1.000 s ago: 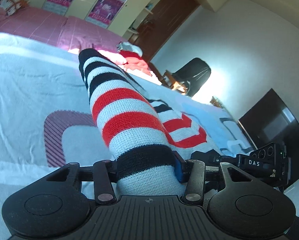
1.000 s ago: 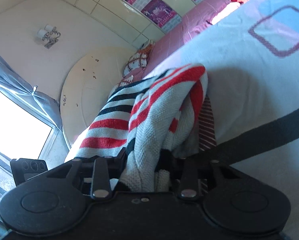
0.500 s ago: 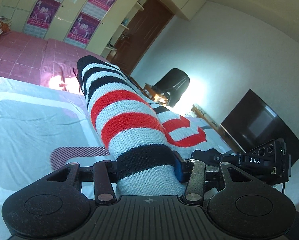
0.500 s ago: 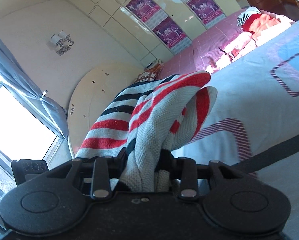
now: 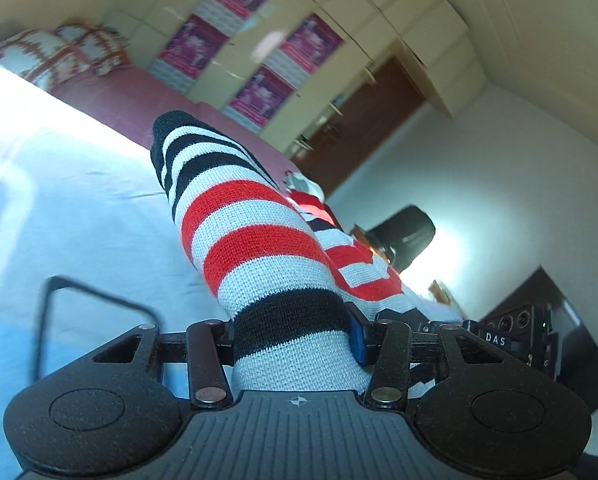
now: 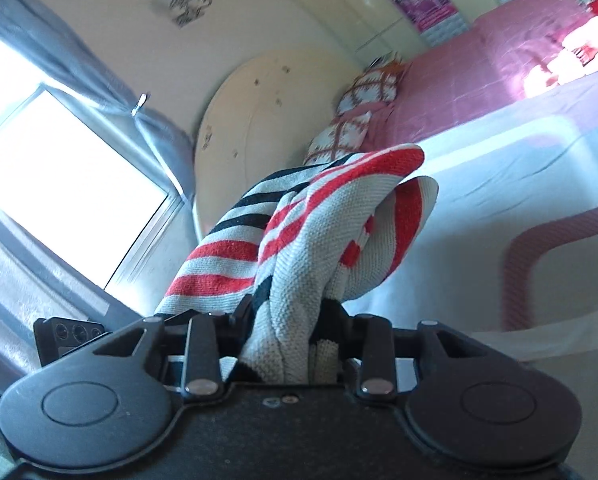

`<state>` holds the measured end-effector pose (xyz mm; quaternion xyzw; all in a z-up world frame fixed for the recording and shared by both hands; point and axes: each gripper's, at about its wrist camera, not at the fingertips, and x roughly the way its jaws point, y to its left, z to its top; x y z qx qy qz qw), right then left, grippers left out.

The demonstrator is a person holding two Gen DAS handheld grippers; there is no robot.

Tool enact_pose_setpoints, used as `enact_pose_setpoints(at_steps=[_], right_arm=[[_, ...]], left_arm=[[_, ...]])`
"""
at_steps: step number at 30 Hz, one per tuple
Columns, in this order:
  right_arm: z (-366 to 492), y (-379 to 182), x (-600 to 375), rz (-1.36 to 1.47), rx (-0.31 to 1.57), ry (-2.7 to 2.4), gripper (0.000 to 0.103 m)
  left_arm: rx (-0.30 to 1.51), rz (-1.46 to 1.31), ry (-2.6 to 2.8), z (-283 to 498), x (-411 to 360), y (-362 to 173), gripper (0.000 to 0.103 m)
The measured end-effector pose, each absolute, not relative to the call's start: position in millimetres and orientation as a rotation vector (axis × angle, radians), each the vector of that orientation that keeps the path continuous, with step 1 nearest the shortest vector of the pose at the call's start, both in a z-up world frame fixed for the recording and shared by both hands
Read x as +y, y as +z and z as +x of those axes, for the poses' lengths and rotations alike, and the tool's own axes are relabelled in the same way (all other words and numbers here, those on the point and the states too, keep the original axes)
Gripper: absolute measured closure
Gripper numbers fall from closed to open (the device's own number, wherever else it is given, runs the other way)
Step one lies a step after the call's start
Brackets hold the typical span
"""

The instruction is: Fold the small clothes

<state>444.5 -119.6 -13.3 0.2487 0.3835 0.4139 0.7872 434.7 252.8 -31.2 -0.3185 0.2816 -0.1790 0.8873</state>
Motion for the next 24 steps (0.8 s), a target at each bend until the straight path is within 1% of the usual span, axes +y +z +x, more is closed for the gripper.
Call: enact_pose_setpoints(at_steps=[9,11,12,13,14,16,17,18,19,20,21,24], right_arm=[[426.5,-50.1,-10.2,0.48,0.982,1.037,0.067],[422.9,-69.6,3.4,0.467,1.042,1.03,0.064],[421.6,-81.3,4.9,0.468,1.077,0.997,0.058],[421.0,-90.7,2.9,0.481,1.104,0.962,0.058],[419.8,-95.4,-5.0,0.533,1.104,0.962,0.057],[418.1,-89.0,-24.3,0.581,1.081,0.922,0.049],[416.6,-80.5,-34.8,0.572,1.047,0.896,0.049],[417.8,-69.9,-43.2,0.555,1.01,0.879,0.053],[416.8,-59.2,-51.4,0.538,0.968,0.875,0.06],[417.4,-47.1,-56.6,0.515,0.926,0.876,0.064],[416.9,-35.9,-58.3,0.481,0.887,0.882,0.071],[413.9,-8.8,-39.7,0.35,0.8,0.918,0.076]], left_arm=[[0.556,-0.871,-0.242,361.8,329.2,-118.9,0.056],[0.583,-0.905,-0.186,347.6,335.5,-145.3,0.056],[0.6,-0.914,-0.167,344.3,336.9,-154.8,0.056],[0.573,-0.92,-0.178,340.2,334.1,-159.8,0.056],[0.567,-0.921,-0.165,338.5,331.5,-159.8,0.056],[0.557,-0.904,-0.141,331.5,329.2,-155.8,0.055],[0.551,-0.892,-0.124,328.3,327.4,-151.9,0.055],[0.543,-0.865,-0.104,323.2,327.5,-145.9,0.055],[0.535,-0.828,-0.077,318.2,326.5,-138.7,0.055],[0.528,-0.783,-0.042,318.4,324.1,-129.4,0.055],[0.52,-0.734,-0.014,321.2,319.6,-119.0,0.055],[0.477,-0.62,0.125,332.0,309.0,-91.6,0.055]])
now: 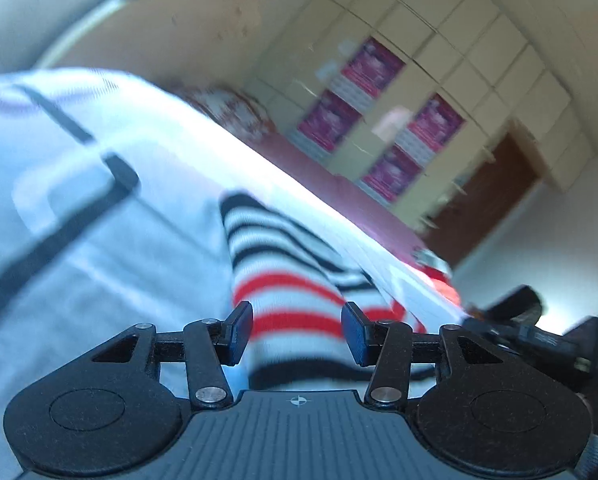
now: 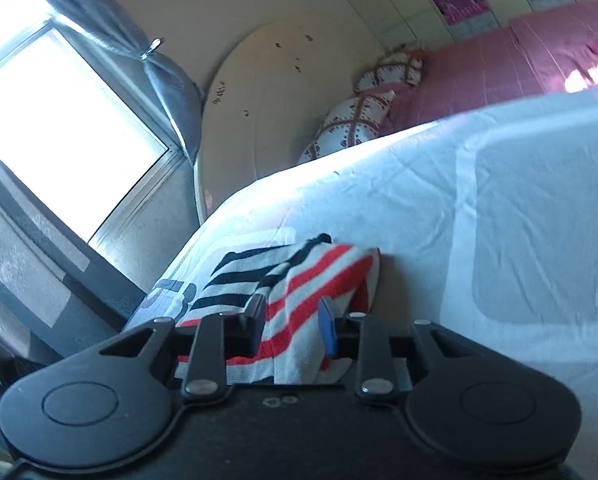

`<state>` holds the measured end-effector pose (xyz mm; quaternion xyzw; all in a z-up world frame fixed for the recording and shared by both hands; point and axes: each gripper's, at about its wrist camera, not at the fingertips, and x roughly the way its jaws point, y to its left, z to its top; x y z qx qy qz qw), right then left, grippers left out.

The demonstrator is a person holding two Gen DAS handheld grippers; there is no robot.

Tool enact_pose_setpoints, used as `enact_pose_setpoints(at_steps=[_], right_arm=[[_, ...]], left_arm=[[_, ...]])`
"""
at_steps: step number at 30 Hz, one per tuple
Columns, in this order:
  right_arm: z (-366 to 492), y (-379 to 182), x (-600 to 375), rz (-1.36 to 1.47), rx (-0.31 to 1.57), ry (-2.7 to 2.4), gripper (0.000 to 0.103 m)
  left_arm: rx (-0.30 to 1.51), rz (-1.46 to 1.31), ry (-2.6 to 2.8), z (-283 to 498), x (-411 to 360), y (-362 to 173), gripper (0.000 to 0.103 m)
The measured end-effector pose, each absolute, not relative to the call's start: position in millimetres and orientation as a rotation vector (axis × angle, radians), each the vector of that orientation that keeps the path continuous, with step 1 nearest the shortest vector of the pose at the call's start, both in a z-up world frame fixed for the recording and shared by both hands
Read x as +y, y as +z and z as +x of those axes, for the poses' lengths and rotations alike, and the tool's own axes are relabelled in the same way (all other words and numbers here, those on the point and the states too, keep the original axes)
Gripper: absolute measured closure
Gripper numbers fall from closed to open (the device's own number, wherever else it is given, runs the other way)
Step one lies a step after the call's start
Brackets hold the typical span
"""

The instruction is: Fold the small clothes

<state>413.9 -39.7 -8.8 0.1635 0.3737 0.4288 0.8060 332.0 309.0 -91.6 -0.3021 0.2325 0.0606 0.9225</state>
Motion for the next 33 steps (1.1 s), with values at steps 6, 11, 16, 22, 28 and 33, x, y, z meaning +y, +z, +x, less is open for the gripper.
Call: enact_pose_setpoints(at_steps=[6,11,16,22,28,33], right_arm=[[418.4,-23.3,19.4,0.138,0.841,0.917,0.091],[421.4,-40.9,17.8,0.095,0.888,0.833,0.103],[376.9,-0.4,-12.3,0.045,0.756,0.908,0.093],[330.3,3.8,-13.3,-0.07,0.719,1.021,0.103],[332.1,-24.9,-0.9,-0.101,0.811,0.909,0.103],[322.8,-11.6,-18.9,0.013,0.817,0.846,0.078]], left_arm=[[0.569,-0.56,-0.085,386.4,291.5,-92.2,0.055],[0.634,-0.575,-0.047,383.2,285.1,-111.6,0.055],[0.552,-0.543,-0.023,327.2,271.0,-92.3,0.055],[0.569,-0.372,0.006,288.3,239.8,-88.9,0.055],[0.592,-0.186,0.044,279.7,217.1,-82.6,0.055],[0.583,-0.132,0.096,258.3,201.8,-66.7,0.05]])
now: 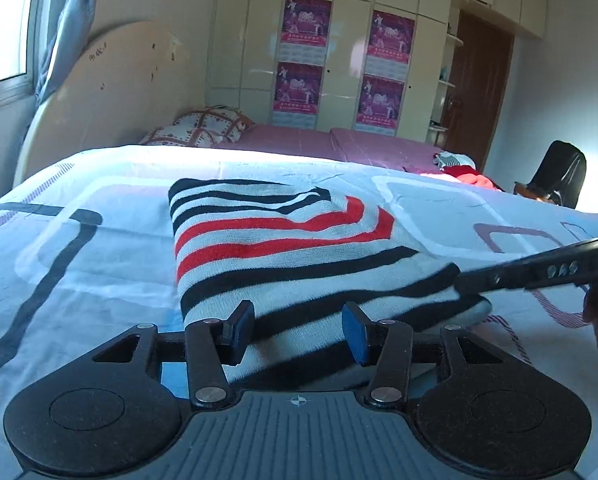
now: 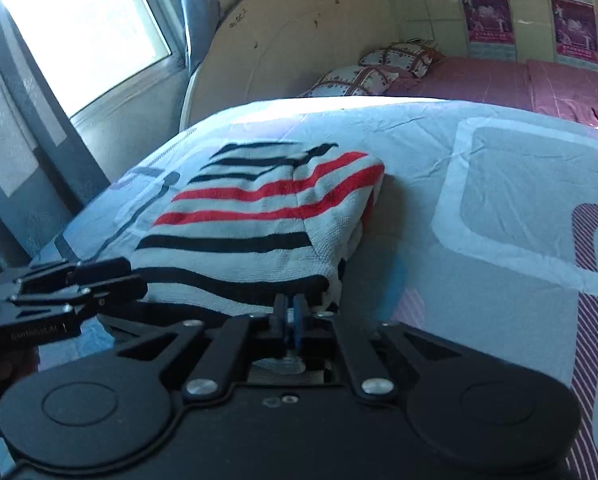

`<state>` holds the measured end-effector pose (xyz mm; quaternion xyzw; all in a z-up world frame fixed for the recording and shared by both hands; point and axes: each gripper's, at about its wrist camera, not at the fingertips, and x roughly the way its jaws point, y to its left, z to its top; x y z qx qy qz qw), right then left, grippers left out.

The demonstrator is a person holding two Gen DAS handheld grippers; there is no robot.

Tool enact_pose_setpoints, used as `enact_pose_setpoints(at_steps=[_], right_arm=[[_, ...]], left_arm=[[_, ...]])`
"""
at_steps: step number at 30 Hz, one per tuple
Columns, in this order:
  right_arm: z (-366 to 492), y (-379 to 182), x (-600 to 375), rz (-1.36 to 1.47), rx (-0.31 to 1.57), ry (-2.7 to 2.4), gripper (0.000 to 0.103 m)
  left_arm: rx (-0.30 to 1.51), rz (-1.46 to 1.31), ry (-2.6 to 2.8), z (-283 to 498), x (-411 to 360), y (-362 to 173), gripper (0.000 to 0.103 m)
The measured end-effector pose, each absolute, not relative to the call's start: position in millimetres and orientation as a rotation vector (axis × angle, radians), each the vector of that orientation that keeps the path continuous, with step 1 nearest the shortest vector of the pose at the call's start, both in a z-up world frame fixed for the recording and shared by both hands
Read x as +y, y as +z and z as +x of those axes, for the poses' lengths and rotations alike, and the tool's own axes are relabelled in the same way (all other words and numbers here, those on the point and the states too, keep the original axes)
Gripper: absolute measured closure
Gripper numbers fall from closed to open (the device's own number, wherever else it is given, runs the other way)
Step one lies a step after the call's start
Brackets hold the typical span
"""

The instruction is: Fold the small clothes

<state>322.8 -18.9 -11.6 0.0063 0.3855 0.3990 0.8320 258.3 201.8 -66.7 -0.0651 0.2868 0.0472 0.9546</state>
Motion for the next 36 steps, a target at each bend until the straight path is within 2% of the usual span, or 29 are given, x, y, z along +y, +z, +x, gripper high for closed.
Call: enact_pose_setpoints(at_steps=[1,2,3,5,7,8,9,10,17,19,27,36], right_arm=[[318.7,-4.6,-25.8,0.03,0.8,0.83,0.075],[314.6,2.0,-32.8,0.045,0.792,0.814,0.075],[310.5,8.7,-40.9,0.068,0.787,0.808,0.073],[298.7,21.9,-55.2,0.1,0.762,0.79,0.067],[282.3,35.2,-66.0,0.1,0.718,0.751,0.046],[272.0,41.8,-71.4,0.107,0.695,0.743,0.039],[261.5,47.1,-75.6,0.11,0.677,0.737,0.029],[250.2,52.1,-79.4,0.107,0.659,0.73,0.025],[164.7,75.4,-110.4,0.014,0.588,0.695,0.01],[140.4,81.4,-123.7,0.007,0.593,0.692,0.001],[51.7,98.6,-173.0,0.05,0.541,0.627,0.001],[10.6,98.8,-180.6,-0.06,0.497,0.548,0.001]], left_arm=[[0.569,-0.143,0.103,250.1,200.7,-62.1,0.042],[0.546,-0.143,0.118,239.5,198.0,-56.8,0.021],[0.517,-0.132,0.134,227.5,193.6,-50.6,0.012],[0.483,-0.113,0.146,206.4,185.2,-38.1,0.008],[0.475,-0.107,0.163,188.3,175.2,-25.1,0.003],[0.475,-0.11,0.169,181.3,170.7,-19.9,0.0],[0.478,-0.113,0.166,174.8,165.7,-14.5,0.0],[0.479,-0.114,0.164,166.4,158.8,-7.7,0.0],[0.454,-0.082,0.147,101.7,105.5,26.0,0.0],[0.446,-0.091,0.16,76.9,90.6,32.9,0.0],[0.406,-0.099,0.204,-26.7,50.4,49.5,0.0],[0.366,-0.126,0.191,-64.2,36.7,58.6,0.0]])
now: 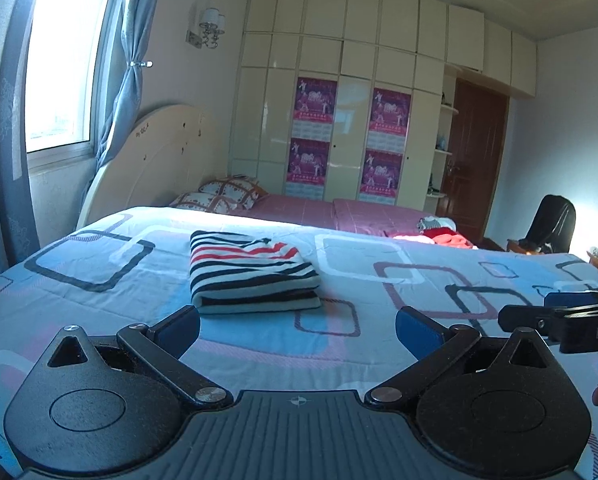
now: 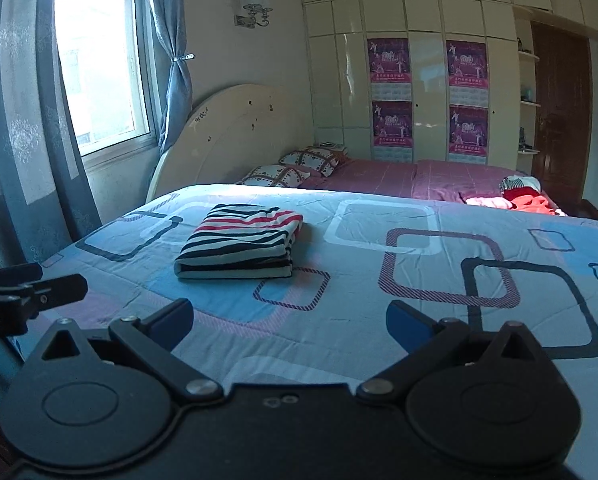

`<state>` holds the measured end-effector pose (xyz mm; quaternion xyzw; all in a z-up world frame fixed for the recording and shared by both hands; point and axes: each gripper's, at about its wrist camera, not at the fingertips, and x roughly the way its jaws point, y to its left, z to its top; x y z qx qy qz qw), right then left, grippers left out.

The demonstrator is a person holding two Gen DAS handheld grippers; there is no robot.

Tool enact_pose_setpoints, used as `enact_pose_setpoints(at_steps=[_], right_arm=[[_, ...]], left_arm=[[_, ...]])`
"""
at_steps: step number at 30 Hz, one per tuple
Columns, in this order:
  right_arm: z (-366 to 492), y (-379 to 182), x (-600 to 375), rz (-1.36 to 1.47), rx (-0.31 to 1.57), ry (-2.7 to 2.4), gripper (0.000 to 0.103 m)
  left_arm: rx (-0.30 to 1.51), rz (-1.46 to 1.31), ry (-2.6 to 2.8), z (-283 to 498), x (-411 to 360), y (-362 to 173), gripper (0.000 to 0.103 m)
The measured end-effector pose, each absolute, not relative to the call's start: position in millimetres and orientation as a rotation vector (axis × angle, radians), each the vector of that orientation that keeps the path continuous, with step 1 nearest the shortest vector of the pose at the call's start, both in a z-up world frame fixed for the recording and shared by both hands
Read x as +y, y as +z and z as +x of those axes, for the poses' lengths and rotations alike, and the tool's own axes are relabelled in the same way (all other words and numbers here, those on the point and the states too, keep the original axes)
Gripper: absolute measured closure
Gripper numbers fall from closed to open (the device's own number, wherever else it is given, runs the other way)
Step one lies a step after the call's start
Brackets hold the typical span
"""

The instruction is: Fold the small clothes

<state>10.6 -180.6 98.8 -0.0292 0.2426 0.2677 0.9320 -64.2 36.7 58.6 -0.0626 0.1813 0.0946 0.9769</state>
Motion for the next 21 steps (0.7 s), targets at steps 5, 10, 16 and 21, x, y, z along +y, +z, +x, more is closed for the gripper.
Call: enact_pose_setpoints(at_steps=[5,10,16,21], right_arm=[[10.6,108.3,-184.4,-0.052,0.464,0.543,0.001],[8.8,112.4,-183.5,-0.048,0.439,0.552,0.001],[9.3,115.5,-181.1,-0.049,0.422,0.553,0.001],[9.7,114.9,-180.2,-0.046,0.422,0.555,0.001]], left_arm=[[0.336,-0.118,0.181,-66.0,27.8,68.6,0.0],[0.321,-0.111,0.187,-65.0,25.2,76.3,0.0],[0.314,-0.112,0.195,-64.4,24.8,78.5,0.0],[0.315,-0.111,0.199,-64.3,24.3,79.0,0.0]])
